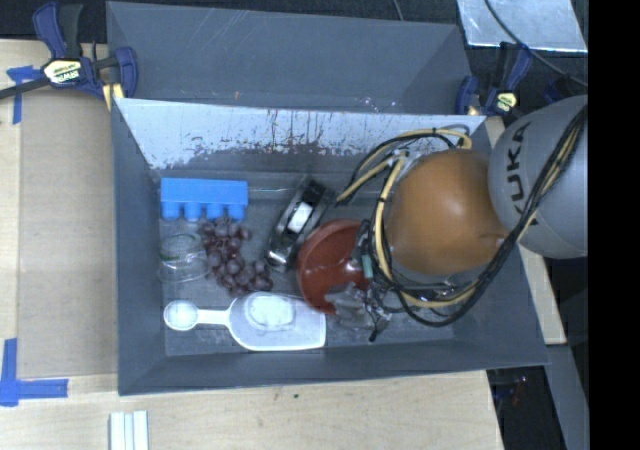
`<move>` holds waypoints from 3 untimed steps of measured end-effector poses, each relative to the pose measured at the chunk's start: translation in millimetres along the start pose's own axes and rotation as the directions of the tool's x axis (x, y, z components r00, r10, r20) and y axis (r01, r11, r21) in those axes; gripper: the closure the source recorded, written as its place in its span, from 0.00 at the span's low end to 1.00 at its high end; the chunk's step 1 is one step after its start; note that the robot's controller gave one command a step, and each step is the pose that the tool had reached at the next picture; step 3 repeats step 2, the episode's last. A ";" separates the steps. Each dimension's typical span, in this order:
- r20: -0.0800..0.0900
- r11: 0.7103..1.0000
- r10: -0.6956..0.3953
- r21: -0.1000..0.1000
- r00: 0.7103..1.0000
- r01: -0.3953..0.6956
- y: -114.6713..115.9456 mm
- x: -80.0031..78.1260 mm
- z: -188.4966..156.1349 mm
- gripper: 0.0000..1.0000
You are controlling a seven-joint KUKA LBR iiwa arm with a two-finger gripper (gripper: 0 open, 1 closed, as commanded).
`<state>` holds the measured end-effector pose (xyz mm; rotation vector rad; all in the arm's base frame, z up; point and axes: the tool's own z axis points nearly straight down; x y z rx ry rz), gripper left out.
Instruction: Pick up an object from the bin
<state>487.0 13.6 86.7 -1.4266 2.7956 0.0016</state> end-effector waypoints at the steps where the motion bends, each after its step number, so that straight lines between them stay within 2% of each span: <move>1: -0.002 1.000 0.000 -0.004 1.000 0.000 1.4 0.7 -15.3 1.00; 2: -0.003 1.000 0.001 -0.006 1.000 -0.001 2.0 0.7 -63.0 1.00; 3: -0.003 1.000 0.001 -0.006 1.000 -0.001 2.0 0.7 -63.0 1.00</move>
Offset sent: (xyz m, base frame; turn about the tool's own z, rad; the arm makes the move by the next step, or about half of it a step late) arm -0.0022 0.0004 0.1052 -0.0015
